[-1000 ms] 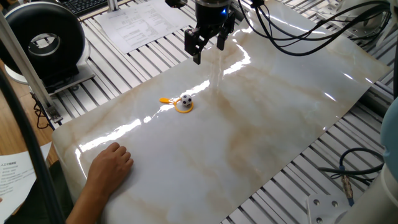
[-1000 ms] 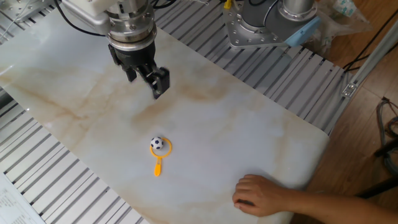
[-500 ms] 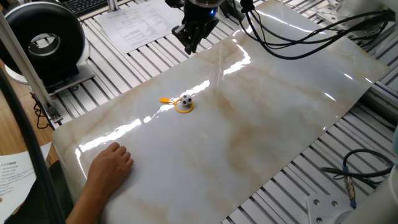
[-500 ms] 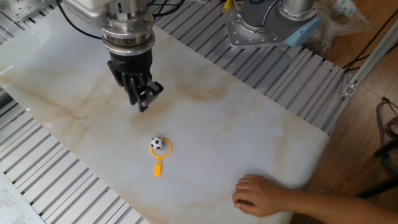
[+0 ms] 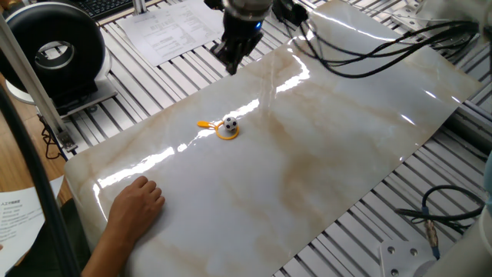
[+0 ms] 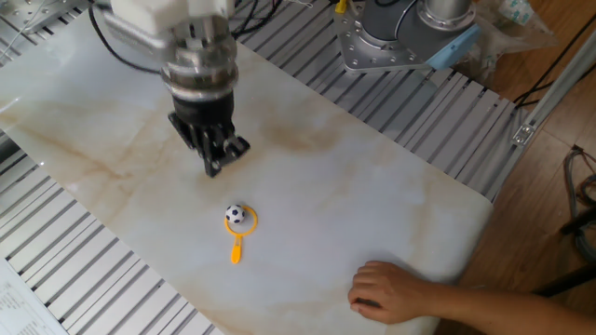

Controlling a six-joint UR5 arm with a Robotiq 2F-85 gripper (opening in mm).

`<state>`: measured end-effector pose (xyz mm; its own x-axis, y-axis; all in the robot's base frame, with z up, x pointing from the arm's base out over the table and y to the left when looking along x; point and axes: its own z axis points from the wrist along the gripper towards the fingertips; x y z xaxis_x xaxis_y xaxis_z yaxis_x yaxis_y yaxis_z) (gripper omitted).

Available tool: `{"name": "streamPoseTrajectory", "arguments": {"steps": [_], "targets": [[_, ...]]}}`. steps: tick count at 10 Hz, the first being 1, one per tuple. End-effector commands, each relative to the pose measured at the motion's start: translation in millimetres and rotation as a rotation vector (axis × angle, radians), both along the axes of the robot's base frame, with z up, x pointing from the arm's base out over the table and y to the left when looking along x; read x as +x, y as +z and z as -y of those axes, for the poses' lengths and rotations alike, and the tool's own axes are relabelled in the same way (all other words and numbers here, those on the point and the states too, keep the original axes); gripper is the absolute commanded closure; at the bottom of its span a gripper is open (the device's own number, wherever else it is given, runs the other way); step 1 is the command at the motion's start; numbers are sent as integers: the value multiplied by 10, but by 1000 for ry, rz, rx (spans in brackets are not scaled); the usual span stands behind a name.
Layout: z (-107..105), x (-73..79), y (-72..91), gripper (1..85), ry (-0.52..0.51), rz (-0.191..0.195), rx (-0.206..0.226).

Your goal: Remove the bubble ring from the ball

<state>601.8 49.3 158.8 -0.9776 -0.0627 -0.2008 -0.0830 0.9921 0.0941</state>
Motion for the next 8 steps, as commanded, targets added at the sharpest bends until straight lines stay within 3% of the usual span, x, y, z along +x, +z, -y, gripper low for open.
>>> {"name": "streamPoseTrajectory", "arguments": {"steps": [1, 2, 5, 6, 8], "targets": [[-209, 121, -267, 843, 54, 35, 27], [-185, 162, -325, 843, 60, 51, 9], [-294, 71, -379, 843, 98, 22, 26], [-279, -8, -352, 843, 86, -6, 12], [-223, -31, -290, 843, 93, -14, -13]]}}
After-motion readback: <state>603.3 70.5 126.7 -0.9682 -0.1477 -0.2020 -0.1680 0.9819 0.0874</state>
